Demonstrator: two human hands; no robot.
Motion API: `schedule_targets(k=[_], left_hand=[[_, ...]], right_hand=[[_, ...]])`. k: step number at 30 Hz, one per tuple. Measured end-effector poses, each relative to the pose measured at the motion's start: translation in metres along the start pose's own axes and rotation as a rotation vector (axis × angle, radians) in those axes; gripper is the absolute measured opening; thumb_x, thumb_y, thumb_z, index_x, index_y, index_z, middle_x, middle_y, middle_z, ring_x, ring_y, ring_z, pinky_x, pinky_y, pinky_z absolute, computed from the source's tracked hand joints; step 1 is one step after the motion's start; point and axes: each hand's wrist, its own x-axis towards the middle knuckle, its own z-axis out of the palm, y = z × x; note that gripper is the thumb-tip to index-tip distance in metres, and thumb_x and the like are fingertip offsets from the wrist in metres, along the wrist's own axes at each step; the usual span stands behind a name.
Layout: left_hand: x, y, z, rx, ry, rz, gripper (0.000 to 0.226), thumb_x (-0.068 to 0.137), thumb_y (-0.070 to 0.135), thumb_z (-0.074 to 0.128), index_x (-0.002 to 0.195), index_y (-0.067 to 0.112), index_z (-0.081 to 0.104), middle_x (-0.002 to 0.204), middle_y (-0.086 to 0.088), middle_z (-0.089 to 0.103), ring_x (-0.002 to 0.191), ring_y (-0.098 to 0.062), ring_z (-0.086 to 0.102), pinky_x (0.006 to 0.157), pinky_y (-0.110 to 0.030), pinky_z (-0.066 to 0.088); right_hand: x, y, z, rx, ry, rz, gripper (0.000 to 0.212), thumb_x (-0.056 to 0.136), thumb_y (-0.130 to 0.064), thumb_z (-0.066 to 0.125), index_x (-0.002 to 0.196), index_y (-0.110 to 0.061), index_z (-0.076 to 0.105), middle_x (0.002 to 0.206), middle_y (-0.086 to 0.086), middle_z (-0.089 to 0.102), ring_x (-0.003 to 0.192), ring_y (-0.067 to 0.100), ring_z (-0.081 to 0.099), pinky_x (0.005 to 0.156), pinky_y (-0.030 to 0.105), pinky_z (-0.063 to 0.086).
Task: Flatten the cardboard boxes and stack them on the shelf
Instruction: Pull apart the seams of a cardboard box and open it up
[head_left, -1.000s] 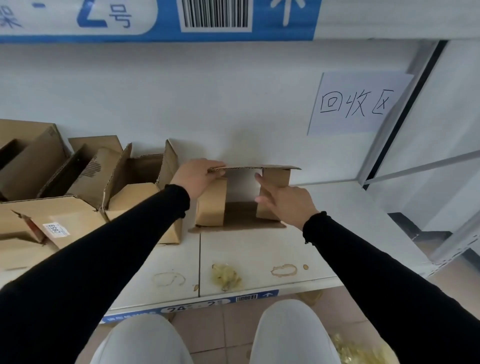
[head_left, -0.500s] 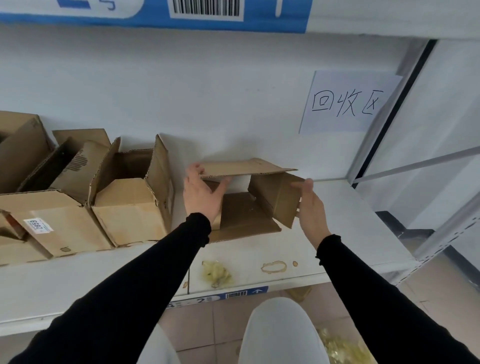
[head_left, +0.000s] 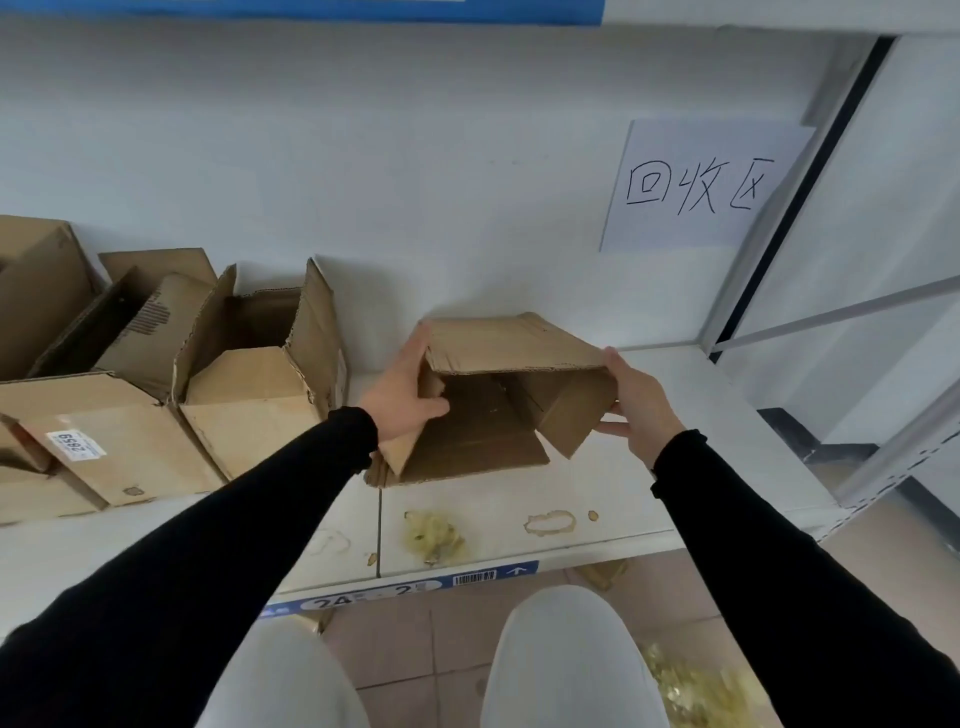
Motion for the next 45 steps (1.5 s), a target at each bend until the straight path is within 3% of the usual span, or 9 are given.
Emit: schedule_targets(k=[7, 11, 14, 17, 20, 23, 32, 38, 45], left_hand=[[-0.009, -0.050, -0.020, 0.257, -0.442, -0.107, 0.072, 0.098, 0.031, 0.046, 0.156, 0.053, 0.010, 0.168, 0.010, 0.006, 0.154, -0.015, 0.014, 0.125, -0.035, 0.006], [-0.016, -0.071, 0.005, 0.422, -0.518, -0.117, 0.067, 0.103, 0.027, 0.043, 0.160, 0.039, 0.010, 0.168, 0.007, -0.005, 0.155, -0.012, -0.004, 0.124, -0.032, -0.002], [-0.017, -0.088, 0.023, 0.416, -0.570, -0.181, 0.073, 0.100, 0.050, 0.048, 0.160, 0.039, 0.008, 0.168, 0.006, -0.009, 0.155, -0.015, -0.010, 0.125, -0.041, -0.004], [-0.008, -0.098, 0.034, 0.342, -0.475, -0.212, 0.082, 0.093, 0.074, 0.038, 0.160, 0.039, 0.008, 0.168, 0.007, -0.006, 0.155, -0.016, -0.009, 0.126, -0.048, -0.003], [0.014, -0.101, 0.047, 0.409, -0.293, -0.157, 0.071, 0.100, 0.066, 0.024, 0.161, 0.036, 0.001, 0.167, 0.004, -0.008, 0.155, -0.019, -0.009, 0.125, -0.044, -0.004], [0.043, -0.109, 0.063, 0.506, -0.250, -0.147, 0.068, 0.101, 0.065, 0.017, 0.159, 0.038, -0.007, 0.166, 0.002, -0.017, 0.153, -0.022, -0.017, 0.124, -0.049, -0.008], [0.063, -0.149, 0.103, 0.700, -0.178, -0.110, 0.068, 0.098, 0.071, 0.010, 0.159, 0.044, -0.005, 0.169, 0.007, -0.009, 0.155, -0.017, -0.012, 0.124, -0.051, -0.007], [0.095, -0.129, 0.082, 0.682, -0.174, -0.083, 0.082, 0.086, 0.080, 0.041, 0.155, 0.037, 0.027, 0.165, -0.004, 0.017, 0.149, -0.030, 0.019, 0.121, -0.050, 0.019], [0.118, -0.154, 0.091, 0.699, -0.128, -0.170, 0.102, 0.072, 0.099, 0.014, 0.158, 0.046, -0.003, 0.169, 0.007, -0.005, 0.156, -0.019, -0.009, 0.122, -0.056, -0.010]], right_hand=[[0.023, 0.070, 0.001, 0.040, 0.110, 0.102, 0.012, 0.101, -0.021, 0.058, 0.097, -0.010, 0.059, 0.113, 0.015, 0.061, 0.097, 0.028, 0.065, 0.073, 0.036, 0.060], [0.030, 0.109, 0.002, -0.091, 0.172, 0.126, 0.024, 0.094, -0.013, 0.069, 0.104, -0.007, 0.047, 0.114, 0.020, 0.058, 0.085, 0.027, 0.064, 0.075, 0.038, 0.061], [0.035, 0.122, -0.001, -0.565, 0.163, 0.011, 0.039, 0.092, -0.019, 0.066, 0.122, -0.011, 0.042, 0.108, 0.014, 0.061, 0.086, 0.027, 0.062, 0.067, 0.040, 0.055], [0.048, 0.123, 0.008, -1.132, 0.216, -0.272, 0.035, 0.096, -0.029, 0.057, 0.128, -0.013, 0.053, 0.120, 0.009, 0.061, 0.115, 0.029, 0.050, 0.080, 0.036, 0.045], [0.061, 0.113, 0.043, -1.150, 0.047, -0.464, 0.045, 0.100, -0.030, 0.049, 0.142, -0.016, 0.050, 0.145, 0.010, 0.050, 0.131, 0.031, 0.042, 0.102, 0.042, 0.041], [0.077, 0.114, 0.079, -1.223, -0.229, -0.464, 0.061, 0.106, -0.048, 0.034, 0.162, -0.027, 0.018, 0.170, 0.000, 0.011, 0.156, 0.026, 0.009, 0.124, 0.048, 0.015], [0.112, 0.167, 0.105, -1.458, -0.298, -0.527, 0.070, 0.101, -0.067, 0.013, 0.162, -0.035, 0.004, 0.170, -0.006, -0.004, 0.157, 0.018, -0.010, 0.125, 0.052, -0.006], [0.132, 0.141, 0.104, -1.499, -0.399, -0.549, 0.087, 0.091, -0.082, 0.027, 0.161, -0.033, 0.014, 0.171, -0.006, 0.000, 0.157, 0.021, -0.005, 0.122, 0.062, -0.002], [0.144, 0.153, 0.097, -1.453, -0.339, -0.519, 0.105, 0.075, -0.099, 0.019, 0.160, -0.043, -0.004, 0.170, -0.011, -0.010, 0.155, 0.016, -0.018, 0.122, 0.057, -0.012]])
